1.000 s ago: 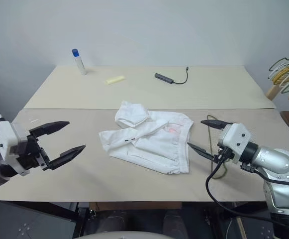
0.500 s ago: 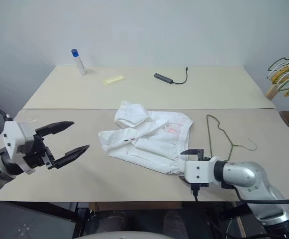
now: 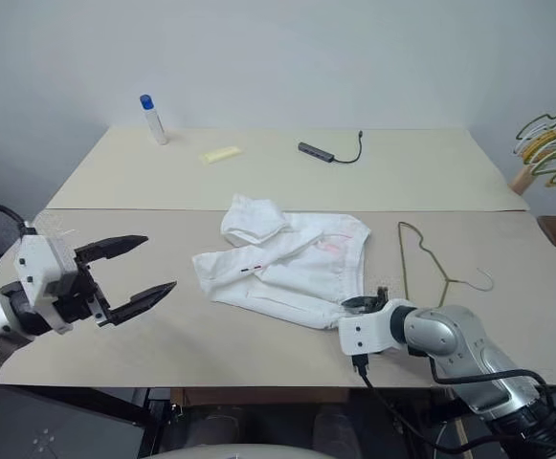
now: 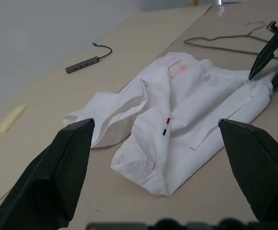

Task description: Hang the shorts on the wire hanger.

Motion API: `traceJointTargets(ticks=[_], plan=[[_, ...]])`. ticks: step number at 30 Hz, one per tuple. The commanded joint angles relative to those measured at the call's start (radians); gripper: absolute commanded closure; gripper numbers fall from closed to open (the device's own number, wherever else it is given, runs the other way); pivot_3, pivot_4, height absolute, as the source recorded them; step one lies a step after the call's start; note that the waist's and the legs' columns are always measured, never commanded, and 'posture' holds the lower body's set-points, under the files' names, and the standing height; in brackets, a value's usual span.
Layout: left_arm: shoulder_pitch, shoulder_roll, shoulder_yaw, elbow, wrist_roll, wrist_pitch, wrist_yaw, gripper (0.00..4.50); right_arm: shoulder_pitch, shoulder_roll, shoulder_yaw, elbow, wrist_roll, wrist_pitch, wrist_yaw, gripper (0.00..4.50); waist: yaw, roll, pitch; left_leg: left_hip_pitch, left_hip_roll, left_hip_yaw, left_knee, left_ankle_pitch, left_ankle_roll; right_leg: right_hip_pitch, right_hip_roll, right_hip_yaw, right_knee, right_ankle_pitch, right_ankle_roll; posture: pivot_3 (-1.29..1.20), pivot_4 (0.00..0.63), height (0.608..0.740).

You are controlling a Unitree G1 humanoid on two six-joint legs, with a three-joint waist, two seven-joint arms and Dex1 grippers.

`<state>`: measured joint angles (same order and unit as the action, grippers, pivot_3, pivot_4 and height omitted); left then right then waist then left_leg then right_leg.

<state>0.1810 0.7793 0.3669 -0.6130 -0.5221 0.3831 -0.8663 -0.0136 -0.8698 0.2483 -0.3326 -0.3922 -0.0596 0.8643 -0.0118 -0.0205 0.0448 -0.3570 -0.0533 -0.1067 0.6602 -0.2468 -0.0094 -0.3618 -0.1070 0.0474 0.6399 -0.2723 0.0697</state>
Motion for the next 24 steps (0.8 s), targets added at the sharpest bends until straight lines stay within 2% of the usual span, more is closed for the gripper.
traceJointTargets(ticks=[1,3,8,13,17,19,24], plan=[[-0.005,0.025,-0.045,-0.006,0.08,-0.046,0.006,0.01,-0.008,-0.01,-0.021,-0.017,-0.011,-0.009,-0.008,3.74,0.0,0.0,0.0,0.0,0.0,0.0,0.0,0.0,0.0,0.0,0.0,0.0,0.0,0.0,-0.001,-0.03,0.0,0.74],[0.002,0.046,-0.08,0.013,0.143,-0.093,-0.015,0.01,-0.011,-0.01,-0.026,-0.018,-0.012,-0.007,-0.01,4.47,0.0,0.0,0.0,0.0,0.0,0.0,0.0,0.0,0.0,0.0,0.0,0.0,0.0,0.0,-0.001,-0.05,0.0,0.74],[0.021,0.101,-0.183,0.117,0.339,-0.322,-0.067,0.01,-0.026,-0.008,-0.043,-0.017,0.0,-0.017,-0.018,4.49,-0.002,0.001,0.001,0.001,0.0,0.0,-0.001,0.0,0.0,0.0,0.0,0.0,0.0,-0.001,-0.001,-0.05,0.0,0.74],[-0.066,0.128,-0.332,0.295,0.562,-0.624,-0.062,0.01,-0.045,-0.008,-0.052,-0.005,0.027,-0.038,-0.013,4.49,0.0,0.001,0.001,0.001,0.0,0.0,-0.001,0.0,0.0,0.0,0.0,0.0,0.0,-0.001,-0.001,-0.07,0.0,0.74],[-0.132,0.119,-0.418,0.393,0.623,-0.755,-0.066,0.01,-0.053,-0.011,-0.054,0.0,0.029,-0.048,-0.007,4.49,-0.002,0.001,0.001,0.0,0.0,0.0,-0.001,0.0,0.0,0.0,0.0,0.0,0.0,-0.001,-0.001,-0.08,0.0,0.74],[-0.182,0.124,-0.469,0.467,0.709,-0.84,-0.044,0.01,-0.054,-0.013,-0.057,-0.002,0.032,-0.049,-0.005,4.49,-0.003,0.001,0.001,0.0,0.0,0.0,-0.001,0.0,0.0,-0.001,0.0,0.0,0.0,-0.001,-0.001,-0.09,0.0,0.74],[-0.289,0.103,-0.542,0.606,0.849,-0.918,0.029,0.01,-0.048,-0.017,-0.065,-0.014,0.038,-0.048,-0.003,4.49,-0.006,0.001,0.001,0.0,0.0,0.0,-0.001,0.0,0.0,-0.001,0.0,0.0,0.001,-0.002,0.0,-0.1,0.0,0.74]])
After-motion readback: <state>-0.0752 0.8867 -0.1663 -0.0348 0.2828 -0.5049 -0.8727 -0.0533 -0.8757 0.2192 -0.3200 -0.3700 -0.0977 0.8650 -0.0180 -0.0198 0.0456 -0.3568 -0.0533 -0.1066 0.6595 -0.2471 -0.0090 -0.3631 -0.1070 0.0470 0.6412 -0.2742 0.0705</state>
